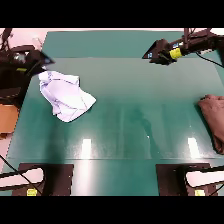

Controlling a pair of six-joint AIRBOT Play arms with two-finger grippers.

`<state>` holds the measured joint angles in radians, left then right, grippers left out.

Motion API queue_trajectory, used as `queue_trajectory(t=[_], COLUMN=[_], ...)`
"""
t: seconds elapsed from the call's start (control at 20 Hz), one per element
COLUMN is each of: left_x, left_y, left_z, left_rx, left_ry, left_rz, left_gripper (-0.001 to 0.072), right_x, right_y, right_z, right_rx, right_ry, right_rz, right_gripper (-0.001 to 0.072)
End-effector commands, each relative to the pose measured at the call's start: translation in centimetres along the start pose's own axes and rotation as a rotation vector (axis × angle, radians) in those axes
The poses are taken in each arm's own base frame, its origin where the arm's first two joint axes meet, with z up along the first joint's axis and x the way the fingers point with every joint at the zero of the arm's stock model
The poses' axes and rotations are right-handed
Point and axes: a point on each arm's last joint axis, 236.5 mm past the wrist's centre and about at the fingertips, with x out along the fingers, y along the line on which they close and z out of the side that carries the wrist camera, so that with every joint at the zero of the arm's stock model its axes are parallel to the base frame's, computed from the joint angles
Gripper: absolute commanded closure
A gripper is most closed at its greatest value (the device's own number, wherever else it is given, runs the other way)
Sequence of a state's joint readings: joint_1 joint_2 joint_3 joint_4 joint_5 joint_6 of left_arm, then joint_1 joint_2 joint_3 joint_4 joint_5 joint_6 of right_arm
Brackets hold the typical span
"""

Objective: Fold the shirts.

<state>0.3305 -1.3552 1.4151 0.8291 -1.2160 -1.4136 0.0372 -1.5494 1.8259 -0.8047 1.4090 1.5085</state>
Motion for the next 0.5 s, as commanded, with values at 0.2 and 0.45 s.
queue_trajectory(t=[0.2, 0.45], left_x=[1.8, 5.8], left_y=[13.4, 16.9], left_z=[-6.0, -7.0], left_rx=[-0.233, -0.332], left_ry=[0.067, 0.099], left_rz=[0.184, 0.186], left_gripper=[0.0020, 0.0020], right_x=[-2.4, -1.4], right_y=[-3.3, -2.0], right_z=[0.7, 0.3], right_rx=[0.040, 0.017], right_ry=[-0.024, -0.008], right_rz=[-0.035, -0.021], right_gripper=[0.0133, 0.0132])
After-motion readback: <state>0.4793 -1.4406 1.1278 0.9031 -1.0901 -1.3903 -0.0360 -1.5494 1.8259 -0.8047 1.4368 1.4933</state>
